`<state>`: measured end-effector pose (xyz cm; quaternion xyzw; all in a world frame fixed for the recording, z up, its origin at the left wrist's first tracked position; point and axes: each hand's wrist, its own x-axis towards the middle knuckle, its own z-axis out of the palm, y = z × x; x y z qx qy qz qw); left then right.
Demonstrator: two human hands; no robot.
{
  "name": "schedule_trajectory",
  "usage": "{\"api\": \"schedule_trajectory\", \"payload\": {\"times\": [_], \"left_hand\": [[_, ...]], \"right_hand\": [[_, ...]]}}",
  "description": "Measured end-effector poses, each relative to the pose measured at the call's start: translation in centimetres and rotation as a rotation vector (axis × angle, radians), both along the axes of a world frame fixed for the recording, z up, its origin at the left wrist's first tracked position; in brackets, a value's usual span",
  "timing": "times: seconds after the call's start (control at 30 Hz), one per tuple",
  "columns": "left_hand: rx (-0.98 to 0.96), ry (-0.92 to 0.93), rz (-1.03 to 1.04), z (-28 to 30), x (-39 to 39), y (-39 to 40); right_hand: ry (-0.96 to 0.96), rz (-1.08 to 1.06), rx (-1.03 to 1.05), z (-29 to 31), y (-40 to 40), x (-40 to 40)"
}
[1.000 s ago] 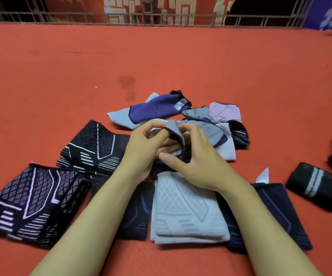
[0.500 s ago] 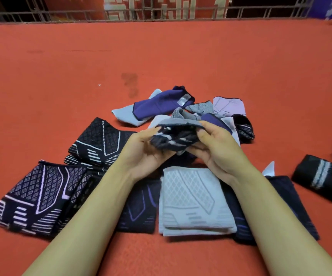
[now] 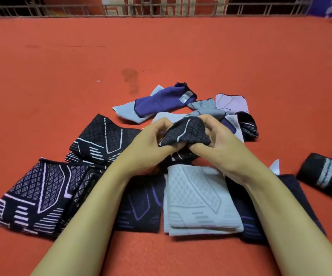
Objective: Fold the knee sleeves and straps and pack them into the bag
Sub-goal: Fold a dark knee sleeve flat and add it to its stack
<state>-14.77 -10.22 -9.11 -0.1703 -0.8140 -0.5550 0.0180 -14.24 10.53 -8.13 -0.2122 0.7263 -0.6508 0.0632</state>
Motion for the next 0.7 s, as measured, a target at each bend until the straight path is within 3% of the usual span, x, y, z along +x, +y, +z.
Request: {"api": "schedule_trajectory", "payload": {"times": [0.13, 0.27, 0.4, 0.57, 0.63, 0.7], "left_hand": [[0.219, 0.003, 0.106, 0.6, 0.2, 0.7], [0.403, -0.063, -0.102, 1.3, 1.1, 0.8], [0.647, -0.342, -0.445, 1.6, 1.8, -0.1], [0.761, -0.292, -0.217, 2.0, 1.4, 0.8], [0.881, -0.256, -0.043, 2.3, 1.2, 1.5], [0.831, -0.221, 0.164, 2.0, 0.6, 2.3]], "right_hand": [[0.216, -0.288, 0.185, -0.2, -1.2, 0.2], [0.350, -0.532, 0.196, -1.0, -1.8, 0.6], [0.323, -0.493, 0.191, -1.1, -1.8, 0.2], [0.179, -0.286, 0.072, -0.2, -1.9, 0.5], [0.113, -0.174, 0.013, 0.3, -2.1, 1.1], [-0.019, -0.041, -0.054, 0.3, -2.1, 1.4]]}}
